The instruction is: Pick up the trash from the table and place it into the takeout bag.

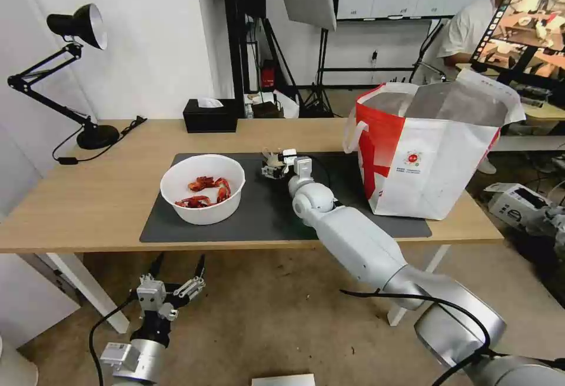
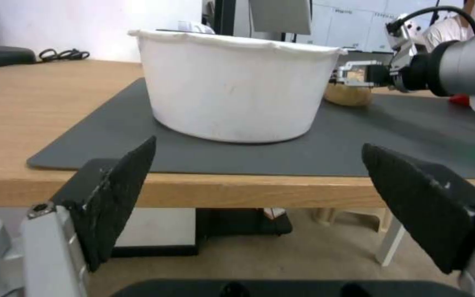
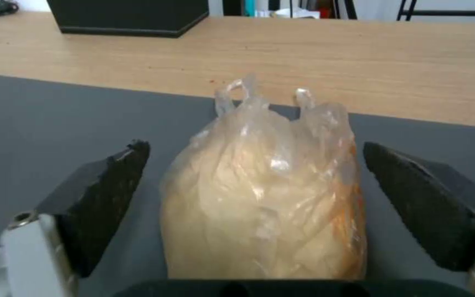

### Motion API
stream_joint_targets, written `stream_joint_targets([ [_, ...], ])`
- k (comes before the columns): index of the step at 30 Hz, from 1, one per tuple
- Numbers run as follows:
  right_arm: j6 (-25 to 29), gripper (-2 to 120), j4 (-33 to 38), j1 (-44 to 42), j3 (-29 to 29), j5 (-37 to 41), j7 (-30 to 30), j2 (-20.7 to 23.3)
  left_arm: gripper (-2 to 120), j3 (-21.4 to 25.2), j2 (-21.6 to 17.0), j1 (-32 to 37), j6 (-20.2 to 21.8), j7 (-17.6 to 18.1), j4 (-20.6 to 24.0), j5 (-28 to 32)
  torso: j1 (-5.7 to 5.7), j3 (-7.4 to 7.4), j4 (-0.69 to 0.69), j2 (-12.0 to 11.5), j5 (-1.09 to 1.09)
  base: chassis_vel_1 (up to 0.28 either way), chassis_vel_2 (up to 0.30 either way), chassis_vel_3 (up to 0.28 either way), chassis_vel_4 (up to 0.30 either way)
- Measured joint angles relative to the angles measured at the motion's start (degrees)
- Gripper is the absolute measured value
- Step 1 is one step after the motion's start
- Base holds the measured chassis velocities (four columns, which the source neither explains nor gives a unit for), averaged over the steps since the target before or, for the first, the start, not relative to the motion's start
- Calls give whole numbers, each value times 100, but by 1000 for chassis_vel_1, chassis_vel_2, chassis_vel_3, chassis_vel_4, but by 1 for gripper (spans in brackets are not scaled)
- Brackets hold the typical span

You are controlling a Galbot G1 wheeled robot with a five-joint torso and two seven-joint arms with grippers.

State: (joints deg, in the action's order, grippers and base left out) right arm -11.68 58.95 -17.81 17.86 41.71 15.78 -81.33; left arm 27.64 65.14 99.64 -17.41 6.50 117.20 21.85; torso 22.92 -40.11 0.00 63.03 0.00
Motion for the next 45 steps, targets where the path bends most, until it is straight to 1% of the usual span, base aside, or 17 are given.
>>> stream_joint_targets([
  [6, -384, 72, 201, -71, 13, 44, 311, 42, 100, -2, 6, -27, -7, -4, 0, 42, 0, 0, 0, 0, 0, 0, 0, 0, 0],
  [8, -405, 68, 207, -72, 13, 45, 329, 42, 100, 0, 6, -32, -7, -4, 1, 49, 0, 0, 0, 0, 0, 0, 0, 0, 0],
  [11, -437, 52, 246, -72, 14, 65, 354, 50, 100, 13, -19, -24, -7, -4, 15, 65, 0, 0, 0, 0, 0, 0, 0, 0, 0],
  [12, -437, 52, 246, -72, 14, 65, 354, 50, 100, 13, -19, -24, -7, -4, 15, 65, 0, 0, 0, 0, 0, 0, 0, 0, 0],
  [15, -432, 38, 392, -84, 15, 125, 354, 100, 100, 21, -26, -11, -12, -5, 7, 65, 0, 0, 1, 0, 0, 0, 0, 0, 0],
  [16, -432, 38, 392, -84, 15, 125, 354, 100, 100, 21, -26, -11, -12, -5, 7, 65, 0, 0, 1, 0, 0, 0, 0, 0, 0],
  [18, -363, 28, 583, -138, 15, 152, 373, 196, 100, 10, -16, -10, -15, -5, 1, 62, 0, 0, 1, 0, 1, 0, 0, 0, 0],
  [20, -296, 24, 682, -176, 15, 144, 397, 247, 100, -2, -10, -11, -15, -5, 1, 58, 0, 0, 1, 0, 0, 0, 0, 0, 0],
  [23, 126, 12, 1434, -467, -11, -302, 601, 636, 100, -29, 5, -6, -16, -5, 4, 35, 0, 0, -1, 0, 1, 0, 0, 0, 0],
  [24, 126, 12, 1434, -467, -11, -302, 601, 636, 100, -29, 5, -6, -16, -5, 4, 35, 0, 0, -1, 0, 1, 0, 0, 0, 0],
  [27, 500, 7, 1981, -721, -86, -903, 719, 926, 100, -31, 4, 3, -20, -5, 6, 25, -1, 0, 0, 0, 1, 0, 0, 0, 0],
  [29, 782, 7, 2530, -998, -197, -1380, 834, 1185, 100, -52, -5, 5, -22, -5, 6, 11, 0, 0, -1, 0, 2, 0, 0, 0, 0],
  [31, 847, 7, 2748, -1108, -251, -1484, 911, 1279, 100, -70, -5, 5, -22, -3, 7, 5, 0, 0, -1, 0, 2, 0, 0, 0, 0],
  [34, 966, 7, 3426, -1371, -494, -1739, 1120, 1541, 100, -131, 10, 5, -22, -2, 21, -33, -1, 1, -1, 0, 2, 0, 0, 0, 0],
  [38, 983, 7, 3949, -1421, -750, -1733, 1280, 1800, 100, -156, 20, 45, -22, 0, 79, -61, -1, 1, 0, 0, 1, 0, 0, 0, 0],
  [43, 938, 7, 4183, -1407, -930, -1644, 1409, 1979, 100, -132, 14, 88, -20, 1, 121, -66, -1, 1, 0, 0, 1, 0, 0, 0, 0],
  [45, 805, 6, 4310, -1340, -1204, -1621, 1664, 2179, 100, -102, 6, 137, -20, 5, 155, -80, -1, 1, 0, 0, 1, 0, 0, 0, 0],
])
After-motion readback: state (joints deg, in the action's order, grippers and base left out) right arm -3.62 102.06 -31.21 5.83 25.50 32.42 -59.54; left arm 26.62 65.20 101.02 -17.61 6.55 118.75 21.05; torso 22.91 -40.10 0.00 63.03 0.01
